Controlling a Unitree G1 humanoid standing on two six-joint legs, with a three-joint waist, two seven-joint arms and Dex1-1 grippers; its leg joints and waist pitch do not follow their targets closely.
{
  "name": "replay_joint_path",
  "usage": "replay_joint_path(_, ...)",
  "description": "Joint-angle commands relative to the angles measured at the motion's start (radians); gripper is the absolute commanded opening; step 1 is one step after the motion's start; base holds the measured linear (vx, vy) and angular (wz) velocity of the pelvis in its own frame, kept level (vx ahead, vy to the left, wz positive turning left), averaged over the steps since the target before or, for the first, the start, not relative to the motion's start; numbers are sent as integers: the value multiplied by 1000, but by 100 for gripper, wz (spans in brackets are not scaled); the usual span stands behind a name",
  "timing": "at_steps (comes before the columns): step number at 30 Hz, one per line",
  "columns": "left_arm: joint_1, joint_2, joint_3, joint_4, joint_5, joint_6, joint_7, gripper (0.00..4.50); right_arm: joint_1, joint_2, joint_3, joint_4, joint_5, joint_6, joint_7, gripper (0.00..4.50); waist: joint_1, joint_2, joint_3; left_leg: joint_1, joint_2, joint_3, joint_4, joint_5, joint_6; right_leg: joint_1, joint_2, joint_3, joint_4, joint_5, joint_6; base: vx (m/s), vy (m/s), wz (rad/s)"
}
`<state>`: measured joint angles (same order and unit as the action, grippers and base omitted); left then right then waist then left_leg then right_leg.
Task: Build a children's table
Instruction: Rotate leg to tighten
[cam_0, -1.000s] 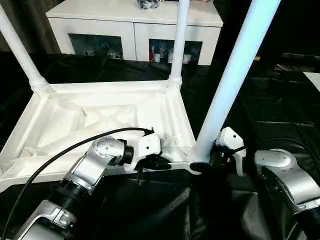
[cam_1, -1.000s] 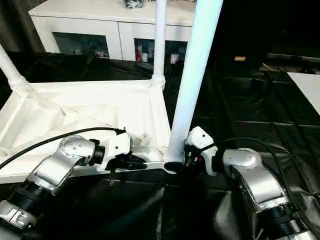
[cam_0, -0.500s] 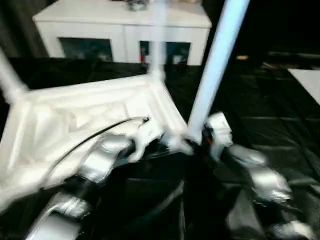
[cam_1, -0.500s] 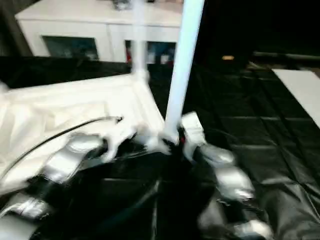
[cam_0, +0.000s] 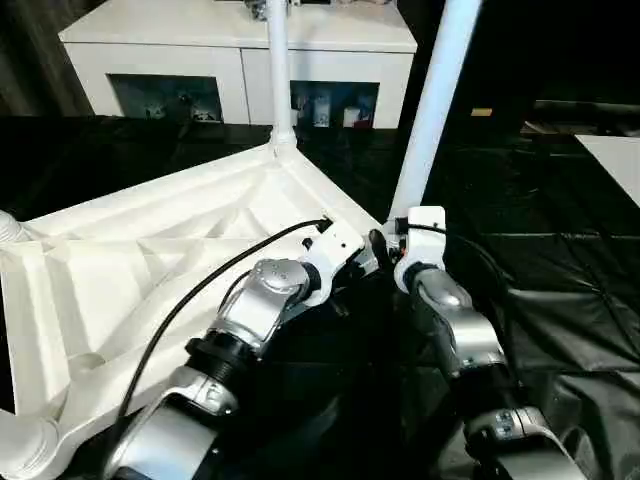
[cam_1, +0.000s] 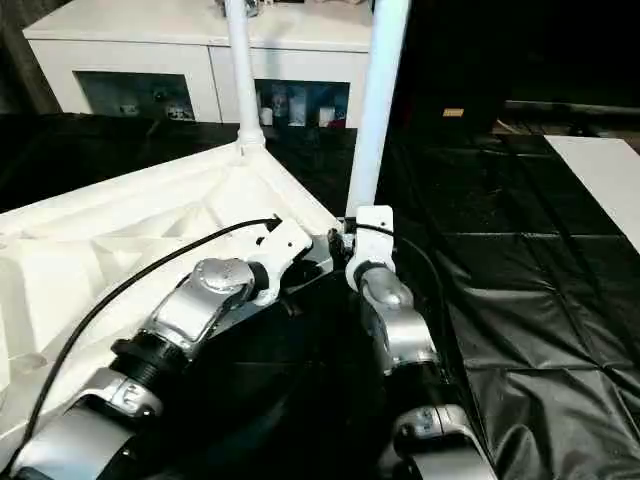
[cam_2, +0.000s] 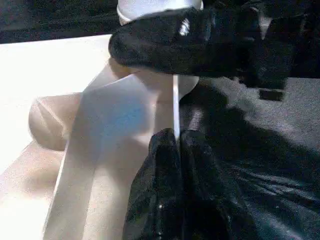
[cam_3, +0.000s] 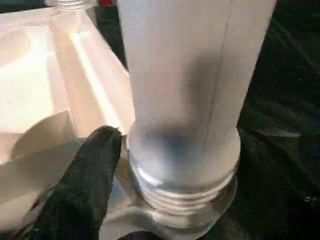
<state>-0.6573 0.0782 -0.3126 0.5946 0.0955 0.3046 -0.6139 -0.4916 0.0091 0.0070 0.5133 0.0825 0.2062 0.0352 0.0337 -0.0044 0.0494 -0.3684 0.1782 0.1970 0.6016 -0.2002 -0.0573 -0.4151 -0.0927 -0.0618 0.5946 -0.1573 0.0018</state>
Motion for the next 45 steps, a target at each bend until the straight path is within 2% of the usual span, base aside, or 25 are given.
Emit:
replay_joint_path(1, 6, 12, -14, -37, 1, -71, -34, 0, 20, -13, 56, -71, 14, -13, 80, 395, 5, -8, -68, 6, 41, -19, -73, -156, 64, 53, -51, 41, -65, -197, -214, 0, 0, 0)
replay_joint_path(5, 17, 46, -13, -56, 7, -67, -58, 0, 49, -84, 75, -144, 10, 17, 156, 430, 9, -7, -67, 7, 46, -20, -74, -155, 67, 55, -50, 40, -63, -196, -213, 0, 0, 0)
replay_joint_path(6, 22, 65, -12, -63, 10, -64, -69, 0, 65, -126, 84, -179, 11, 49, 206, 430, 9, -4, -66, 5, 43, -22, -74, -159, 63, 59, -49, 39, -64, -206, -211, 0, 0, 0)
replay_joint_path(7, 32, 91, -16, -78, 8, -68, -102, 0, 86, -184, 92, -219, 26, 79, 283, 430, 8, 0, -65, 6, 44, -20, -75, -168, 64, 56, -49, 41, -65, -210, -212, 0, 0, 0)
replay_joint_path(8, 38, 108, -19, -87, 6, -72, -125, 0, 99, -220, 96, -243, 37, 97, 334, 441, 10, -5, -64, 6, 45, -22, -75, -179, 68, 61, -49, 40, -66, -219, -207, 0, 0, 0)
replay_joint_path(10, 64, 149, -24, -127, -23, -89, -222, 0, 141, -330, 123, -322, 76, 115, 510, 441, 13, -2, -64, 5, 48, -22, -75, -186, 71, 61, -51, 42, -64, -207, -212, 0, 0, 0)
replay_joint_path(11, 64, 149, -24, -127, -23, -89, -222, 0, 141, -330, 123, -322, 76, 115, 510, 441, 14, -3, -63, 3, 49, -23, -75, -185, 73, 63, -51, 42, -63, -200, -215, 0, 0, 0)
replay_joint_path(12, 77, 173, -32, -145, -40, -119, -276, 0, 164, -383, 140, -359, 85, 109, 594, 441, 11, -4, -64, 3, 47, -21, -73, -183, 76, 59, -52, 42, -64, -199, -225, 0, 0, 0)
replay_joint_path(13, 101, 209, -48, -187, -72, -118, -365, 0, 186, -433, 144, -395, 113, 115, 678, 441, 15, -4, -68, 3, 49, -23, -71, -171, 83, 65, -55, 42, -59, -177, -230, 0, 0, 0)
replay_joint_path(14, 117, 238, -63, -215, -91, -136, -431, 0, 200, -465, 142, -416, 134, 121, 730, 441, 16, -6, -67, 1, 50, -23, -71, -160, 92, 66, -55, 44, -57, -159, -235, 0, 0, 0)
replay_joint_path(15, 131, 263, -78, -238, -107, -161, -492, 0, 209, -489, 142, -426, 145, 117, 767, 441, 15, -4, -63, 1, 54, -22, -73, -158, 102, 59, -56, 44, -57, -149, -250, 0, 0, 0)
replay_joint_path(18, 142, 287, -85, -258, -116, -152, -528, 0, 214, -513, 145, -426, 154, 110, 809, 441, 17, -2, -62, 9, 53, -18, -72, -182, 93, 52, -53, 44, -59, -184, -263, 0, 0, 0)
replay_joint_path(19, 145, 293, -82, -264, -118, -140, -532, 0, 214, -521, 151, -427, 156, 107, 828, 441, 24, -3, -58, 16, 55, -16, -74, -218, 76, 47, -53, 44, -66, -245, -253, 0, 0, 0)
replay_joint_path(21, 149, 300, -81, -271, -121, -137, -541, 0, 212, -521, 155, -424, 158, 108, 838, 441, 30, -5, -57, 20, 57, -17, -77, -229, 58, 45, -54, 45, -68, -279, -240, 0, 0, 0)
replay_joint_path(23, 151, 304, -80, -276, -124, -138, -548, 0, 210, -521, 157, -422, 160, 109, 842, 441, 29, -4, -56, 19, 57, -18, -78, -236, 48, 44, -54, 46, -69, -290, -234, 0, 0, 0)
replay_joint_path(24, 151, 304, -80, -276, -124, -138, -548, 0, 210, -521, 157, -422, 160, 109, 842, 441, 29, -5, -57, 14, 56, -21, -80, -230, 40, 49, -54, 45, -67, -289, -223, 0, 0, 0)
replay_joint_path(25, 157, 312, -77, -284, -124, -136, -553, 0, 211, -529, 169, -433, 167, 121, 867, 416, 29, -10, -59, 12, 56, -22, -80, -224, 40, 51, -56, 45, -66, -286, -219, 0, 0, 0)
replay_joint_path(27, 157, 313, -77, -286, -124, -136, -554, 0, 212, -530, 170, -435, 169, 124, 870, 416, 30, -9, -61, 11, 56, -22, -78, -205, 45, 53, -57, 45, -62, -264, -219, 0, 0, 0)
replay_joint_path(30, 164, 322, -75, -298, -131, -133, -565, 0, 216, -541, 179, -444, 180, 137, 903, 375, 31, -9, -64, 9, 54, -19, -73, -153, 67, 55, -56, 45, -55, -193, -237, 0, 0, 0)
replay_joint_path(34, 168, 331, -75, -307, -138, -131, -580, 0, 219, -546, 177, -446, 187, 145, 923, 355, 31, -6, -65, 9, 55, -19, -72, -139, 80, 55, -55, 44, -51, -162, -254, 0, 0, 0)
replay_joint_path(35, 170, 332, -75, -308, -138, -131, -584, 0, 220, -546, 175, -445, 187, 144, 927, 332, 30, -6, -65, 10, 54, -19, -71, -141, 79, 55, -54, 44, -51, -162, -256, 0, 0, 0)
replay_joint_path(38, 172, 334, -74, -310, -136, -132, -593, 0, 227, -547, 173, -443, 187, 147, 940, 323, 31, -6, -62, 12, 54, -18, -73, -176, 69, 54, -55, 44, -57, -204, -249, 0, 0, 0)
replay_joint_path(41, 174, 336, -75, -313, -136, -129, -596, 0, 233, -550, 174, -444, 187, 153, 944, 283, 31, -6, -61, 11, 54, -19, -74, -185, 60, 54, -56, 44, -59, -227, -241, 0, 0, 0)
replay_joint_path(45, 169, 327, -69, -299, -122, -104, -553, 0, 222, -510, 161, -390, 160, 157, 865, 269, 30, -5, -62, 12, 54, -20, -75, -184, 52, 53, -54, 44, -59, -232, -236, 0, 0, 0)
